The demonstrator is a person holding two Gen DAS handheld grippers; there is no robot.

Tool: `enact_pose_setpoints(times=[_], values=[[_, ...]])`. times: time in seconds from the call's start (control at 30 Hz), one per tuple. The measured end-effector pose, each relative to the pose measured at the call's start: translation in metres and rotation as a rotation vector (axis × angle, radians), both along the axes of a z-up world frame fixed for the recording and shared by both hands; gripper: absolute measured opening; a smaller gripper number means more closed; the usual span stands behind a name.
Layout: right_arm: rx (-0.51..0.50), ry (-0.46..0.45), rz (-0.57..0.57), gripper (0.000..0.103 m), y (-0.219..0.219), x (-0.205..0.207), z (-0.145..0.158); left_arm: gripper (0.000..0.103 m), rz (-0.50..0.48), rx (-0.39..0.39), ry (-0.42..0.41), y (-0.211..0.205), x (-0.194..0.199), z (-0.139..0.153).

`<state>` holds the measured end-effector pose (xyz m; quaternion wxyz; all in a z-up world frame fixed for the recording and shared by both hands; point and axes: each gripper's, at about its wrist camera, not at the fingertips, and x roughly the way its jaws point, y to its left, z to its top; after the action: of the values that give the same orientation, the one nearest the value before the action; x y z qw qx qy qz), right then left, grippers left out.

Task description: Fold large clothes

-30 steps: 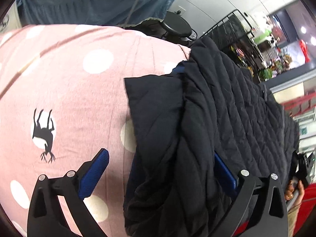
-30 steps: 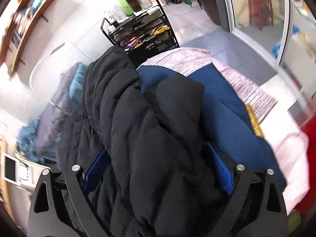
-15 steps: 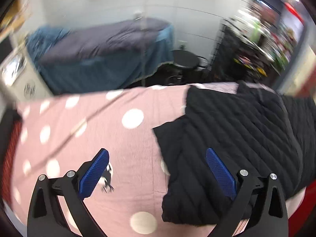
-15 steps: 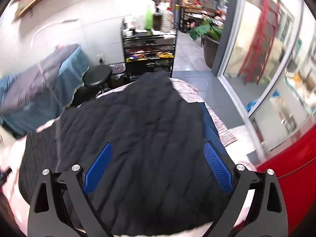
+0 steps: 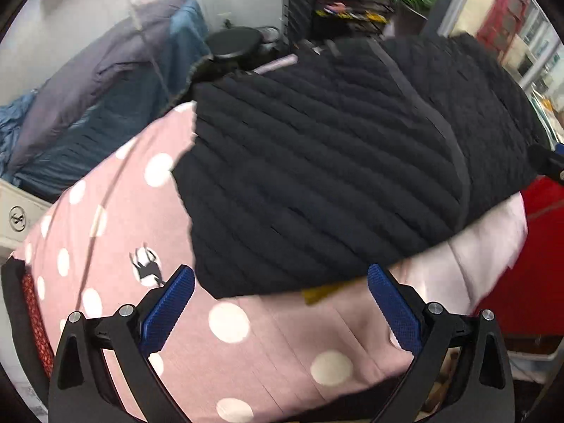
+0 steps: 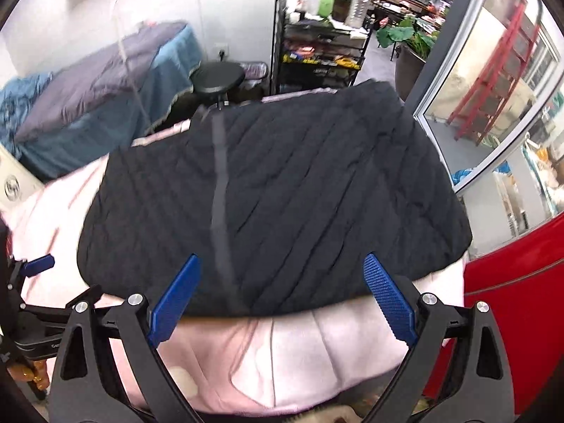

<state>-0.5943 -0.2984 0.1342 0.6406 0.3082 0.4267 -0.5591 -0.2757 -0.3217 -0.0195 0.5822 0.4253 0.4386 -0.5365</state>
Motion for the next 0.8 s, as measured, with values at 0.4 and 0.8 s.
enact_pose_setpoints(times=[0.4, 0.8], values=[[0.095, 0.083, 0.015, 0.093, 0.024, 0.022, -0.02, 0.097, -0.076, -0.015, -0.106, 0.011, -0.029, 0.015], [0.108, 0.116, 0.028, 0.093, 0.023, 0.027, -0.027, 0.097, -0.095, 0.011, -0.134, 0.011, -0.037, 0.01]])
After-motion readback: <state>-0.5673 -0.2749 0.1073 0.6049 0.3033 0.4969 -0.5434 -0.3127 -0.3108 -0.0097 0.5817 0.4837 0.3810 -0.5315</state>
